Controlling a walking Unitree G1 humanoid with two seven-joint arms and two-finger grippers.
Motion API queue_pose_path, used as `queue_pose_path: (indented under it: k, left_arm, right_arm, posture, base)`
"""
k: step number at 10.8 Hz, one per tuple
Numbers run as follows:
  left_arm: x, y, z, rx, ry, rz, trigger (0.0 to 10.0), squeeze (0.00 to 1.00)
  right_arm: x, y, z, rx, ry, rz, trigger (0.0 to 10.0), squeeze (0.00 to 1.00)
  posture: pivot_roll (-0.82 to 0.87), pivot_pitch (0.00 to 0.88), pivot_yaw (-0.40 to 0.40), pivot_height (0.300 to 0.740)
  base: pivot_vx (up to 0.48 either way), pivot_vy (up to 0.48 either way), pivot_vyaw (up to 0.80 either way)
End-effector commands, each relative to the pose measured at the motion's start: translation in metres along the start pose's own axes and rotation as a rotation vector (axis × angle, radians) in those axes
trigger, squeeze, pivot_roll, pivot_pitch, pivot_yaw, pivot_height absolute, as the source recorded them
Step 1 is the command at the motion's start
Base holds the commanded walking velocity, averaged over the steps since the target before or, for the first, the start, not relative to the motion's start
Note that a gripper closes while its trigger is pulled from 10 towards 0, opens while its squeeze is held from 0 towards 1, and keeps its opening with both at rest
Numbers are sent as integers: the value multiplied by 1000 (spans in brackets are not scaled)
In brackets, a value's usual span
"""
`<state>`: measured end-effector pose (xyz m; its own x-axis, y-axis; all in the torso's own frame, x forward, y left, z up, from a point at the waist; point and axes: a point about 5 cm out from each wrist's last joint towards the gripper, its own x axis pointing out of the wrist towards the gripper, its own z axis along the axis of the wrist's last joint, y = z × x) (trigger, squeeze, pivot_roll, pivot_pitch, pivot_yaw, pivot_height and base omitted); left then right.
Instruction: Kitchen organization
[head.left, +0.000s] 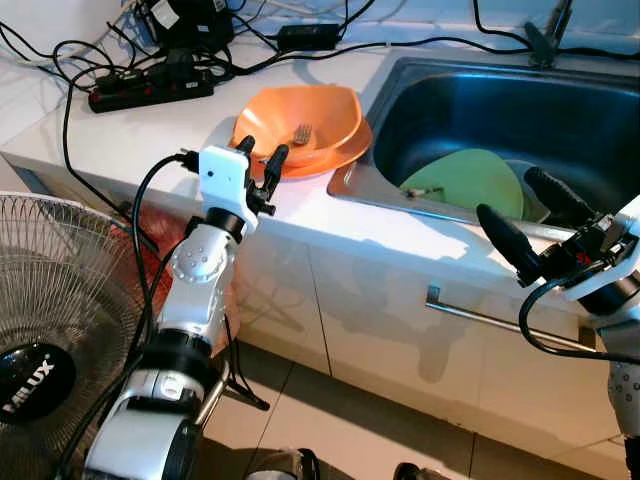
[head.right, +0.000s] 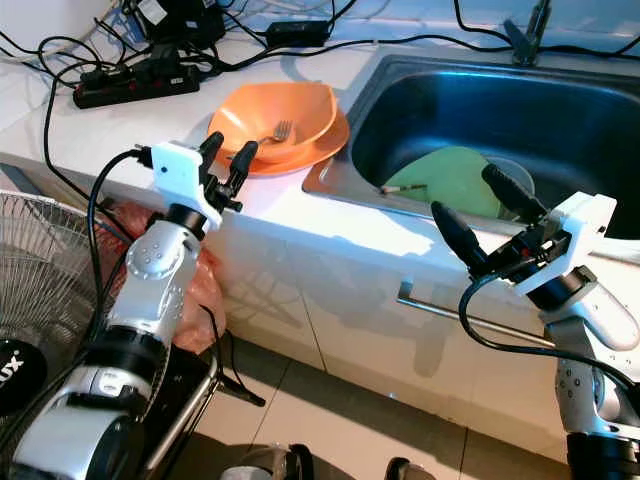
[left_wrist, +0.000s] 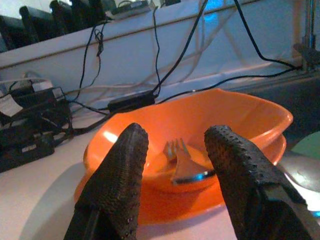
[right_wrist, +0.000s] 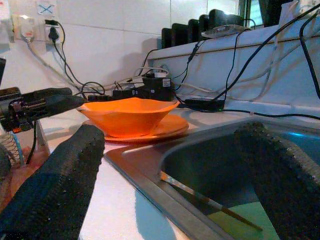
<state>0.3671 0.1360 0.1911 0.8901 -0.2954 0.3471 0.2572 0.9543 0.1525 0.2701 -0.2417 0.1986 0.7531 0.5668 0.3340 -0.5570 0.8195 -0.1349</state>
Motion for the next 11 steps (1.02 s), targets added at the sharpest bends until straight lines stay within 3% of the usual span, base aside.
queue_pose_path:
  k: [1, 5, 6, 7, 8, 10, 11]
  left_arm:
    - [1, 5, 1, 7, -6, 26, 10000, 0]
    - [4, 3, -9, -6, 20, 45, 10000, 0]
    - [5, 0, -12, -15, 28, 42, 5333, 0]
    - [5, -2, -13, -17, 29, 40, 3451, 0]
    - [5, -2, -13, -18, 28, 40, 2549, 0]
    - [4, -1, -14, -17, 28, 45, 1961, 0]
    - [4, 0, -14, -16, 26, 46, 0, 0]
  right_arm:
    - [1, 2, 1, -8, -5, 5, 10000, 0]
    - [2, 2, 1, -7, -5, 7, 10000, 0]
    - [2, 2, 1, -7, -5, 8, 10000, 0]
    - [3, 2, 1, -7, -5, 9, 10000, 0]
    - [3, 2, 1, -7, -6, 9, 10000, 0]
    - [3, 2, 0, -9, 2, 10, 10000, 0]
    - [3, 2, 0, -9, 0, 11, 10000, 0]
  posture:
    - [14, 130, 105, 740]
    - [12, 132, 103, 740]
    - [6, 131, 100, 740]
    - [6, 131, 100, 740]
    - [6, 131, 100, 740]
    - [7, 129, 102, 740]
    - [7, 129, 102, 740]
  base:
    - [0, 0, 0]
    - [0, 0, 0]
    - [0, 0, 0]
    - [0, 0, 0]
    - [0, 0, 0]
    - [0, 0, 0]
    - [0, 0, 0]
